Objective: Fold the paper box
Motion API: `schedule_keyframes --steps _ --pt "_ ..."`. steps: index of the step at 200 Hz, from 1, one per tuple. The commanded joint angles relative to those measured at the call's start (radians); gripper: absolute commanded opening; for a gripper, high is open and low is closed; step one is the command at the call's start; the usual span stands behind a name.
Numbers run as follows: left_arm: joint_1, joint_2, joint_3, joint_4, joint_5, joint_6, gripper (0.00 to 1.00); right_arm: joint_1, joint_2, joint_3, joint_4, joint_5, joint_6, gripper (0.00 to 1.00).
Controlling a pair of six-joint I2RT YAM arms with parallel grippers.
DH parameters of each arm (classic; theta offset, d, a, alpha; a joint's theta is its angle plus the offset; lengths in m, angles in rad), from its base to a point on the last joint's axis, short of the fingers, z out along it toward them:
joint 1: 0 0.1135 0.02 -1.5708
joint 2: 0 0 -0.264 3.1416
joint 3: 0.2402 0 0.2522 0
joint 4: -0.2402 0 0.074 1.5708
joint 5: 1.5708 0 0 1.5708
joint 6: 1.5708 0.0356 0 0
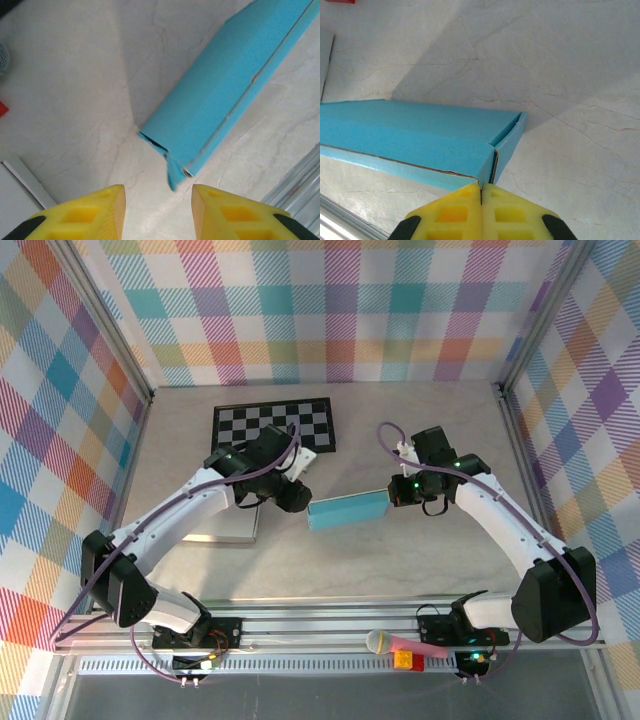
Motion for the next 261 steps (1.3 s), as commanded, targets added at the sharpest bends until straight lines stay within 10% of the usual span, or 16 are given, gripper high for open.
schedule_keyframes --steps 1,261 --pt "0.0 0.049 0.044 -0.049 0.044 -0.009 0.37 0.007 0.012 0.031 -0.019 -0.013 0.007 0.0" --pt "-0.008 0.122 0.086 -0.061 0.056 0.041 0.1 0.008 0.046 0.048 -0.026 -0.018 0.017 0.0"
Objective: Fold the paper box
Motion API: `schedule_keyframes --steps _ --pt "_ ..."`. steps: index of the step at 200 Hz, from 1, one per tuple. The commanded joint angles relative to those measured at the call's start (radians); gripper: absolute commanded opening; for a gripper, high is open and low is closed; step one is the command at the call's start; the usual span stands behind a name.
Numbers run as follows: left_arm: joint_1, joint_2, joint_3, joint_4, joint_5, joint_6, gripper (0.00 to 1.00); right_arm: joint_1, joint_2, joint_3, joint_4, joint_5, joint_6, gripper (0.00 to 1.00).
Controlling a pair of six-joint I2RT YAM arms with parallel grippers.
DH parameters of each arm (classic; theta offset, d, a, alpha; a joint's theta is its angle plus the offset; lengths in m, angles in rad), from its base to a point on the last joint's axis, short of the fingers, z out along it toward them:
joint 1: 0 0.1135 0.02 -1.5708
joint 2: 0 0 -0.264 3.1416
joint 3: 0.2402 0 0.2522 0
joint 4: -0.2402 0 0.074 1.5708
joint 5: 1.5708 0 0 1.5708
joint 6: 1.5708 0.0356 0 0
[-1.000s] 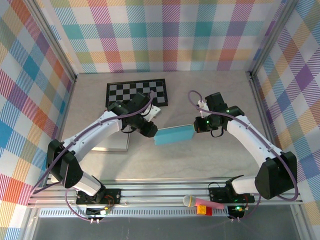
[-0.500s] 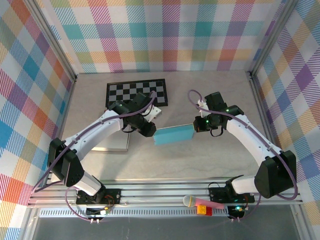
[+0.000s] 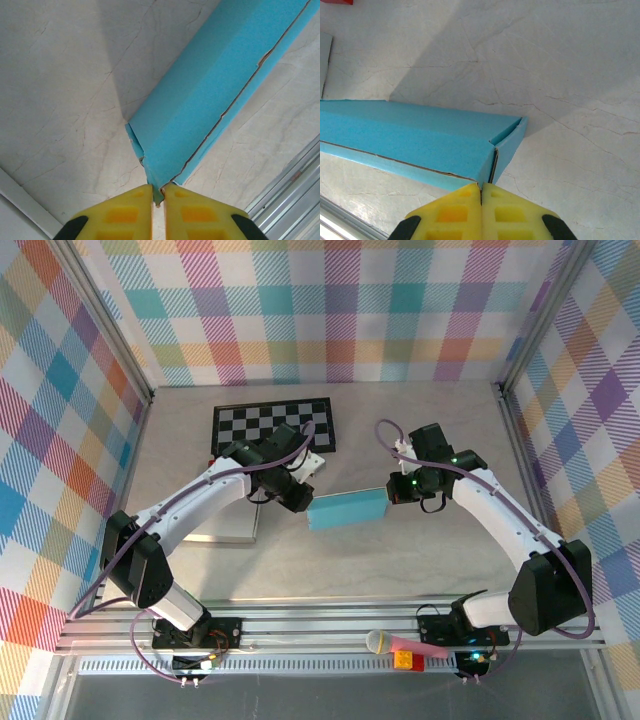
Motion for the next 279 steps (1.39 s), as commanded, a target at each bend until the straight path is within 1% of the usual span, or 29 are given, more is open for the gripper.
schedule_keyframes --steps 1,20,62,81,120,150,208,279 --pt "-0.008 0.007 0.034 -0.013 0.017 0.004 0.1 0.008 0.01 0.023 -0.021 -0.015 0.014 0.0" --pt "-0.008 0.011 0.035 -0.013 0.016 -0.002 0.08 0.008 0.01 0.023 -0.021 -0.015 0.015 0.0" --pt "-0.011 0.015 0.034 -0.009 0.007 -0.039 0.06 0.008 0.005 0.021 -0.022 -0.012 0.026 0.0" --pt "-0.015 0.012 0.032 0.004 0.01 -0.093 0.06 0.008 0.001 0.021 -0.019 -0.014 0.045 0.0" --pt "-0.029 -0.005 -0.005 0.068 -0.032 -0.239 0.04 0.012 -0.008 0.013 0.004 -0.022 0.117 0.0" --pt "-0.029 -0.015 -0.03 0.099 -0.057 -0.303 0.02 0.014 -0.006 0.012 0.006 -0.019 0.144 0.0" --pt "-0.022 0.008 -0.03 0.114 -0.019 -0.398 0.0 0.014 -0.001 0.016 0.003 -0.018 0.154 0.0" --pt "-0.003 0.018 -0.032 0.105 0.014 -0.432 0.0 0.014 0.005 0.018 0.001 -0.016 0.154 0.0"
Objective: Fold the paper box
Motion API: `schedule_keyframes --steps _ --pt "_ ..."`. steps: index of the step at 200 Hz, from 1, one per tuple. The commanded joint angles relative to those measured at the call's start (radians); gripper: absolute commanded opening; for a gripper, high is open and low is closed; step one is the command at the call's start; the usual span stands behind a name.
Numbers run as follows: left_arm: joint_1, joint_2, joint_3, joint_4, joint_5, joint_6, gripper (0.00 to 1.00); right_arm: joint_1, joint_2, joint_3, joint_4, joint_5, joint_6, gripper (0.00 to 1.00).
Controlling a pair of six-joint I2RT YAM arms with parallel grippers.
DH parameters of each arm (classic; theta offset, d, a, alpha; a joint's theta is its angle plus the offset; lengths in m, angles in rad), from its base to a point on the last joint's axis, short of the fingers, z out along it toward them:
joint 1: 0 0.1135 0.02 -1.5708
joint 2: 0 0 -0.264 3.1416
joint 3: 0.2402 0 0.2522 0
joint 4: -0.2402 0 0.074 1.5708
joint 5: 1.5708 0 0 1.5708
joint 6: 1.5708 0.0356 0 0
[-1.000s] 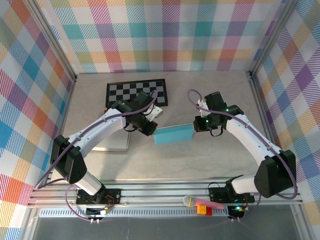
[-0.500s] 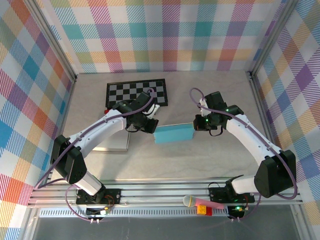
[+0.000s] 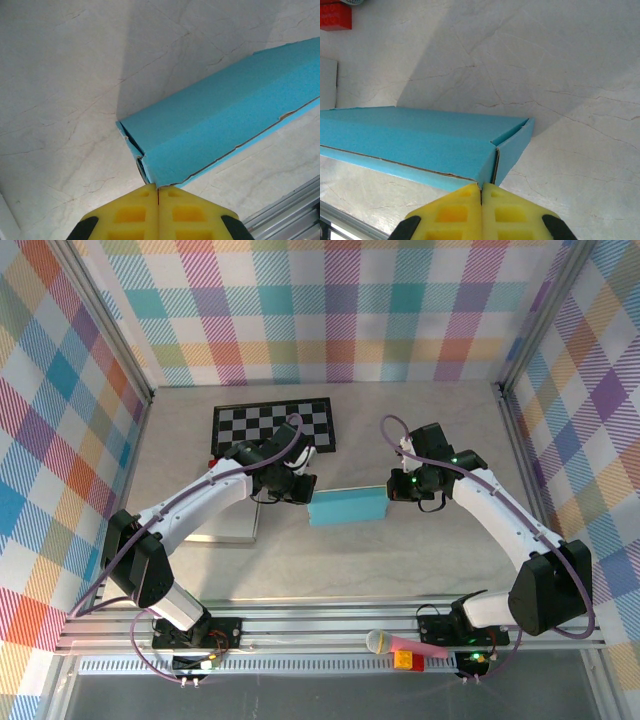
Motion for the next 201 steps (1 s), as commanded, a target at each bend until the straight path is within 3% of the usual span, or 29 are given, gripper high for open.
schedule_keyframes --steps 1,201 --pt "0.004 0.013 -0.015 0.023 0.051 -0.03 0.0 0.014 0.006 0.017 -0.01 -0.017 0.011 0.0" --pt "0.007 -0.014 -0.12 0.104 0.04 0.021 0.0 0.014 0.001 0.013 -0.009 -0.017 0.003 0.0"
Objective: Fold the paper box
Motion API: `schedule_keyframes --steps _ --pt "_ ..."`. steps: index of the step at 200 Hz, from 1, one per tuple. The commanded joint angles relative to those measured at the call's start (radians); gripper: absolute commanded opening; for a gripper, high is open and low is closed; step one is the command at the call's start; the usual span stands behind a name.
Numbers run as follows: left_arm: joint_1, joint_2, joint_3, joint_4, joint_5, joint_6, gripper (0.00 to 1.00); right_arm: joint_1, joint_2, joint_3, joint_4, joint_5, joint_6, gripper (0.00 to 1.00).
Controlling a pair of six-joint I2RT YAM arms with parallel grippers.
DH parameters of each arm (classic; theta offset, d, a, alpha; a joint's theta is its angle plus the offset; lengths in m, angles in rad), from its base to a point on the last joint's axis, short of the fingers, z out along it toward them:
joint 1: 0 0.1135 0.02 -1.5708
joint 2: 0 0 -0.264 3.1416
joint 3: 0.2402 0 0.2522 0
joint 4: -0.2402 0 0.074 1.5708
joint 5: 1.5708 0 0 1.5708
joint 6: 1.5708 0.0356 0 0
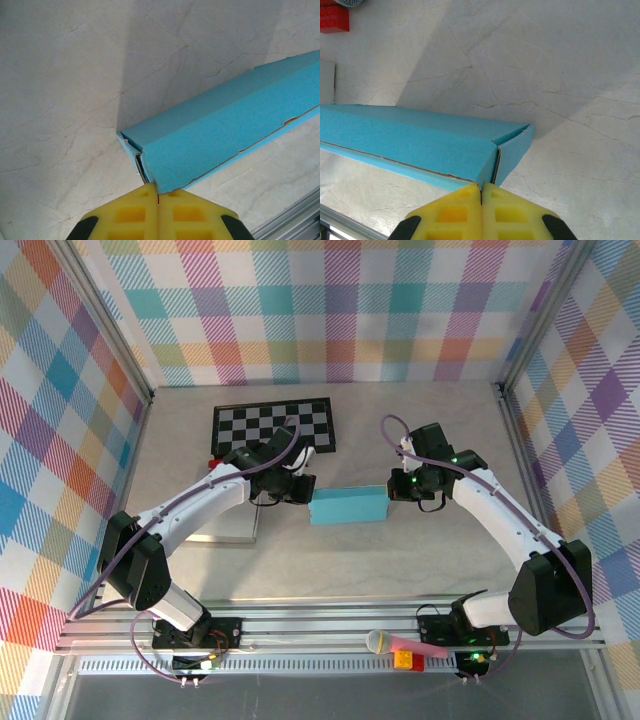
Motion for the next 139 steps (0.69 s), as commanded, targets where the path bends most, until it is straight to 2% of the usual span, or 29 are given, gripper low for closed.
schedule_keyframes --steps 1,65,139 --pt "-0.004 0.008 -0.04 -0.013 0.033 0.013 0.0 0.014 0.001 0.013 -0.01 -0.026 -0.003 0.0" --pt "-0.008 0.014 -0.058 -0.007 0.027 0.014 0.0 0.014 -0.002 0.008 -0.01 -0.026 -0.007 0.0" --pt "-0.05 0.018 -0.088 -0.019 -0.036 0.033 0.0 0.014 -0.013 0.006 -0.022 -0.033 0.006 0.0"
